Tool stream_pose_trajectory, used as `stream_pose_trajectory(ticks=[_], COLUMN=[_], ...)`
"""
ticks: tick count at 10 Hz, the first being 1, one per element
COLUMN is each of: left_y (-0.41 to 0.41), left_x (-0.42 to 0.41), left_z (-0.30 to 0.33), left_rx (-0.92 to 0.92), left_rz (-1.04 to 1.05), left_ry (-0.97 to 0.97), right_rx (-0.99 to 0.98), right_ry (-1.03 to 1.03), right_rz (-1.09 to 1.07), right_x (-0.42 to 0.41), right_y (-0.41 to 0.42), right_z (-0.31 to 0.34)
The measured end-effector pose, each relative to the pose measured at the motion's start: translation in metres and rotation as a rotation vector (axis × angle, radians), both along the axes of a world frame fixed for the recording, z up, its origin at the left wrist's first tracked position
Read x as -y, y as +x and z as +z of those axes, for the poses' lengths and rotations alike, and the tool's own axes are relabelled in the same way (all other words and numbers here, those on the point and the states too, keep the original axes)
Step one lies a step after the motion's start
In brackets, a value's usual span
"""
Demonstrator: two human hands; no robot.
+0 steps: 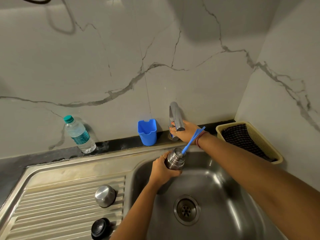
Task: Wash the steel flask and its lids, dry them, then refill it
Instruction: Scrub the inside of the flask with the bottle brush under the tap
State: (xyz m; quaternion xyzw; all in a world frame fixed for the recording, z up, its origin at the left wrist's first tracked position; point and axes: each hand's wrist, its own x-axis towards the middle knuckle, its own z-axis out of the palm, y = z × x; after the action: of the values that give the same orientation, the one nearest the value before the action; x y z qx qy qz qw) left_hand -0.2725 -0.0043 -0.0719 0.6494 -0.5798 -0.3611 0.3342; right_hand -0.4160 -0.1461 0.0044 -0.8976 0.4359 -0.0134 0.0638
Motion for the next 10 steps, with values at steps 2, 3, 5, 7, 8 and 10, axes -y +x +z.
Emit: stream_pose_trajectory(ticks=[2,3,5,7,8,10], left_y=[-0.004,-0.007,-0.014,-0.02,-0.022,-0.023], left_x=[0.0,-0.002,-0.014,-0.03,-0.041,-0.056], left_z=[-0.001,0.001,0.005,0.012,0.017,0.026], left_rx=[-0.025,-0.024,-0.006,-0.008,-0.008,-0.004], left_rz=[0.002,-0.012,-0.029,-0.018,-0.03,-0.051], left_ry=[0.002,-0.001,-0.02,-0.022,-0.02,-0.038], right_rx=[0.465,0.452,0.774,0.855,0.837,0.794], right_ry=[0.595,0.534,0.784,0.55,0.418,0.214], right_rz=[-0.435,-0.286,-0.267,-0.362,-0.426,-0.433], right_x=[-0.083,-0.072,-0.131,-0.154,-0.16,-0.177], right_y=[-0.04,-0.054,-0.07,-0.042,-0.038,-0.036], right_z=[0.048,0.008,-0.02,-0.014,-0.008,0.0])
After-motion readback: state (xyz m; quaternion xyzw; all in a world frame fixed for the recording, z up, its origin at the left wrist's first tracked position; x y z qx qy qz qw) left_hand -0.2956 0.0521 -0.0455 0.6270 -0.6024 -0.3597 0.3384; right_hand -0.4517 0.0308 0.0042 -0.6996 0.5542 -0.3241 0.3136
